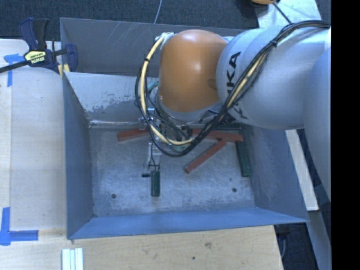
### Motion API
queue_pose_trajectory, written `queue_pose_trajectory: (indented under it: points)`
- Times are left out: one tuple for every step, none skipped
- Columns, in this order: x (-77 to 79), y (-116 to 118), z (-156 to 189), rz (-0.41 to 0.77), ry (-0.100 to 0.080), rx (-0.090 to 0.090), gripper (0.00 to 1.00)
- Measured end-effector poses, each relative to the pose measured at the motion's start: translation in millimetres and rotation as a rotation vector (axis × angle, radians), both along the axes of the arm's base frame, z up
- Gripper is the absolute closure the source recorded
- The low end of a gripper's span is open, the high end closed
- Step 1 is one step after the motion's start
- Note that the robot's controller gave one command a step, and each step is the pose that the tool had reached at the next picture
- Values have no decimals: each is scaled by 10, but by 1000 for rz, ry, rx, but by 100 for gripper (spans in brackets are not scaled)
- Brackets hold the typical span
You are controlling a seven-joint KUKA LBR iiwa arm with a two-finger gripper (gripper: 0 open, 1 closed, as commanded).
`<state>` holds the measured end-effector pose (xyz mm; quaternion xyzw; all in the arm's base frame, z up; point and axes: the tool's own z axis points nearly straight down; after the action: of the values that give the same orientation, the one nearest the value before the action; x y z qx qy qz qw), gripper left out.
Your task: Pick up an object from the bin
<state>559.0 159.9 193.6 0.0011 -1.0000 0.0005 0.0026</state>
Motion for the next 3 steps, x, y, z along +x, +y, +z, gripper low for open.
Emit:
queue_pose_trajectory:
  points:
    - [18, -5, 48, -2, -8, 2, 0]
    - [-43, -211, -486, 169, -10, 2, 0]
    - [-201, -393, -651, 559, -6, 2, 0]
